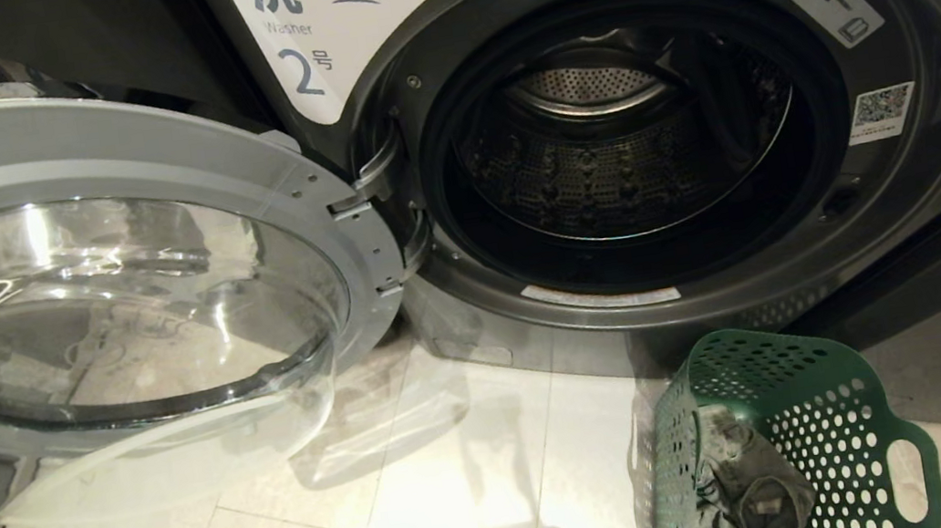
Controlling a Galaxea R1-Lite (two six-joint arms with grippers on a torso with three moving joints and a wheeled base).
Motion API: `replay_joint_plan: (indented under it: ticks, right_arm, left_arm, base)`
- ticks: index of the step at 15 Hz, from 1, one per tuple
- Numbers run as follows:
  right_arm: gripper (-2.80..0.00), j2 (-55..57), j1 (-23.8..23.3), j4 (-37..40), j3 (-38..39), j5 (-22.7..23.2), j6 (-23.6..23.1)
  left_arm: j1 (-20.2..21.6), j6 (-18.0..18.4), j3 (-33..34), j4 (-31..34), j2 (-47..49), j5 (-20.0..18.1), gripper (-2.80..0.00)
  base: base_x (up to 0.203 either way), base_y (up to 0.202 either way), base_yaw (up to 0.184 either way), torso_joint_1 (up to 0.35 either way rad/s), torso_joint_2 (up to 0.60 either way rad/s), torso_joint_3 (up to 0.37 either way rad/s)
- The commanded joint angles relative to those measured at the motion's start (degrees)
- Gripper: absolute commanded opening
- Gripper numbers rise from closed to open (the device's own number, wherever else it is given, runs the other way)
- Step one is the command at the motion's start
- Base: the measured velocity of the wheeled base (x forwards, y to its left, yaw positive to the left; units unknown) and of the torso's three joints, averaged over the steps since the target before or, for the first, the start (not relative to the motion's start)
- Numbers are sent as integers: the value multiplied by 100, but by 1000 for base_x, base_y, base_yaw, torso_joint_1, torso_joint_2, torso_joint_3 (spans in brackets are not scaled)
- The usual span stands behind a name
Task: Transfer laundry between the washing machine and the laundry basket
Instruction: Close the washing machine door with the left hand
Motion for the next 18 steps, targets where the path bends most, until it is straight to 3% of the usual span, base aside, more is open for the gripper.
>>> replay_joint_plan:
  ticks: [1,3,5,6,8,9,11,14,16,18]
  right_arm:
    - [-280,-716,325,-25,-2,-104,-7]
    - [-280,-1123,715,-471,338,-711,-44]
    - [-280,-1561,887,-2017,1245,-1377,-62]
    - [-280,-1905,979,-2419,1417,-1725,-20]
    - [-280,-2597,1116,-2247,1422,-2454,38]
    - [-280,-2909,1153,-2096,1421,-2564,49]
    - [-280,-3470,1229,-1866,1420,-2386,-25]
    - [-280,-3526,1269,-1310,1419,-1195,-88]
    - [-280,-3466,1254,-209,1397,-1089,118]
    - [-280,-3296,944,-303,1415,-1063,232]
  left_arm:
    - [1,-3,9,-3,-1,3,-280]
    - [1,-3,9,-3,-1,3,-280]
    - [1,-3,9,-3,-1,3,-280]
    - [1,-3,9,-3,-1,3,-280]
    - [1,-3,9,-3,-1,3,-280]
    - [1,-3,9,-3,-1,3,-280]
    - [1,-3,9,-3,-1,3,-280]
    - [1,-3,9,-3,-1,3,-280]
    - [1,-3,9,-3,-1,3,-280]
    - [1,-3,9,-3,-1,3,-280]
  base:
    - [0,0,0,0,0,0]
    - [0,0,0,0,0,0]
    - [0,0,0,0,0,0]
    - [0,0,0,0,0,0]
    - [0,0,0,0,0,0]
    - [0,0,0,0,0,0]
    - [0,0,0,0,0,0]
    - [0,0,0,0,0,0]
    - [0,0,0,0,0,0]
    - [0,0,0,0,0,0]
